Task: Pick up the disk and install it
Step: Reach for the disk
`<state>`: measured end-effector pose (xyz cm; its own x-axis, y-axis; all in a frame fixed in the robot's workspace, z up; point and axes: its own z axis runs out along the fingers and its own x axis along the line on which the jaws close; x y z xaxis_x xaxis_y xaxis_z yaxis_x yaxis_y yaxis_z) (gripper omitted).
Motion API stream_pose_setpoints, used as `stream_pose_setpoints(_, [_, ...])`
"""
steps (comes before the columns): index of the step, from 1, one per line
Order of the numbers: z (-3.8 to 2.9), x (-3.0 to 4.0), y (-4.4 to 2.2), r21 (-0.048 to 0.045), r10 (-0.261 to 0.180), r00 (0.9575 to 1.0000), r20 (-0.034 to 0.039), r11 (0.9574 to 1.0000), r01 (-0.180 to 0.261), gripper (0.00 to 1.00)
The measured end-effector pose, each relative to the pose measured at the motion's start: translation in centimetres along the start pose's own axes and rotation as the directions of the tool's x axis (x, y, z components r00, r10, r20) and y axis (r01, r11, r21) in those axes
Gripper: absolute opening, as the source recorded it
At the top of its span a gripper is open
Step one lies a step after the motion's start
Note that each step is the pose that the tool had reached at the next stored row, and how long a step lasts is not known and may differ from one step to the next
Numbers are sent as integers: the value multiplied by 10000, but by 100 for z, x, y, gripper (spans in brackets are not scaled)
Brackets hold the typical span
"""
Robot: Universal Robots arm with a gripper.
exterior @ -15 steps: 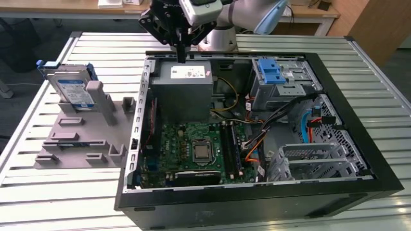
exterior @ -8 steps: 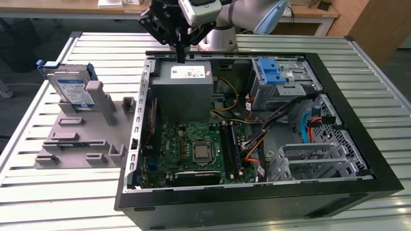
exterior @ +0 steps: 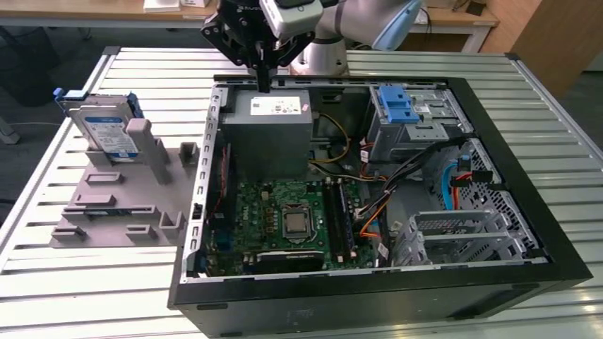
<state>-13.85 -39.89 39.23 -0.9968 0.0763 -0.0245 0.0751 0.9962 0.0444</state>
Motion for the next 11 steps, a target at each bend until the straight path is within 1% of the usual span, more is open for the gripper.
stream_pose_setpoints(11, [1, 43, -3, -1, 0, 10000, 0, 10000, 0, 11])
